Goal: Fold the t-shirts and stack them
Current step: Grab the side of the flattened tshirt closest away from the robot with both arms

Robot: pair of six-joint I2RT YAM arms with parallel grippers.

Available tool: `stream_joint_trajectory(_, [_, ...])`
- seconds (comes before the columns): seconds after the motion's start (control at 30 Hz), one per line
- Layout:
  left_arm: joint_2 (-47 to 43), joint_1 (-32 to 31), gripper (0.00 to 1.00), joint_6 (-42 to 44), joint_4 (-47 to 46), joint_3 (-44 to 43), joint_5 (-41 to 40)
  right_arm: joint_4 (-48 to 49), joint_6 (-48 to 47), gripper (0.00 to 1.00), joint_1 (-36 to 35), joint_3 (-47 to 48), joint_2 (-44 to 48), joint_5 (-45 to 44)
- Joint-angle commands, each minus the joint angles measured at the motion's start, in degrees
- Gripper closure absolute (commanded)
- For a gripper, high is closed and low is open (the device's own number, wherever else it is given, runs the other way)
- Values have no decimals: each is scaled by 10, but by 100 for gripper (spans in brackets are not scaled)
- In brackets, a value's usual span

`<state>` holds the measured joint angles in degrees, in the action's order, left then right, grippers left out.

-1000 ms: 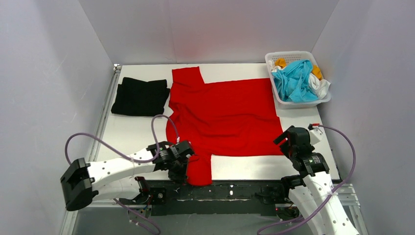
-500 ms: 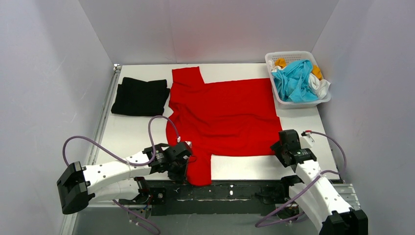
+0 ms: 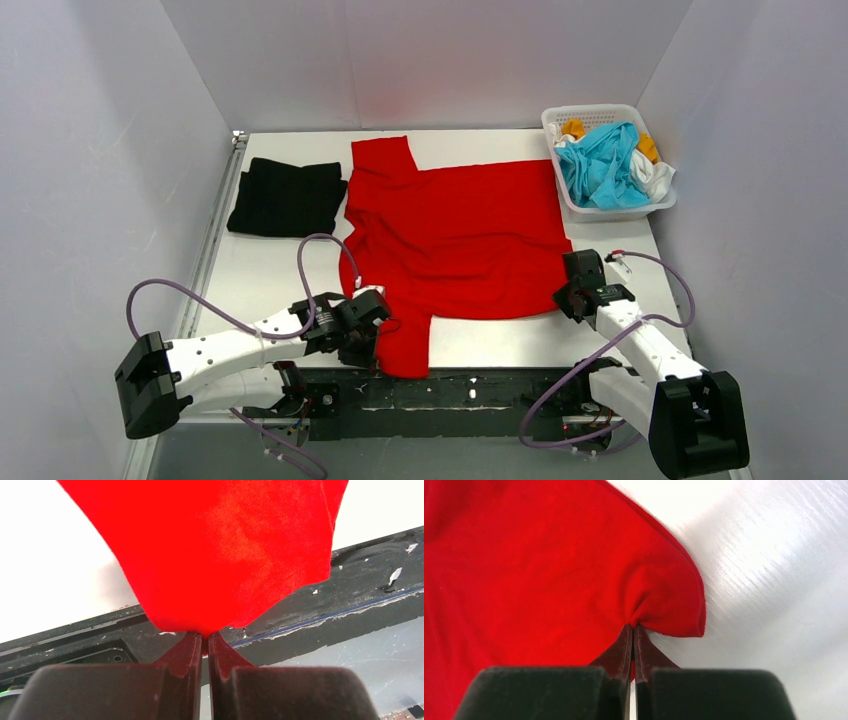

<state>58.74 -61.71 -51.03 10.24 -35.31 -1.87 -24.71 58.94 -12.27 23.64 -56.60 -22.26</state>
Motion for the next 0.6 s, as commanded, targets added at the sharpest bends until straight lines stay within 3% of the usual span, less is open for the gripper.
stream_joint_trajectory(0.0, [-20,-2,100,-9,97,-19,-24,-83,-13,99,1,17,34,13])
stream_joint_trajectory(0.17, [-51,-2,100,-28,198,-43,15,-259,-25,99,1,64,106,53])
stream_joint_trajectory(0.3, [-80,-3,100,-66,234,-25,76,-306,-38,99,1,93,140,142])
stream_joint_trajectory(0.57, [-125,-3,100,-135,269,29,131,-410,-41,99,-1,136,156,184])
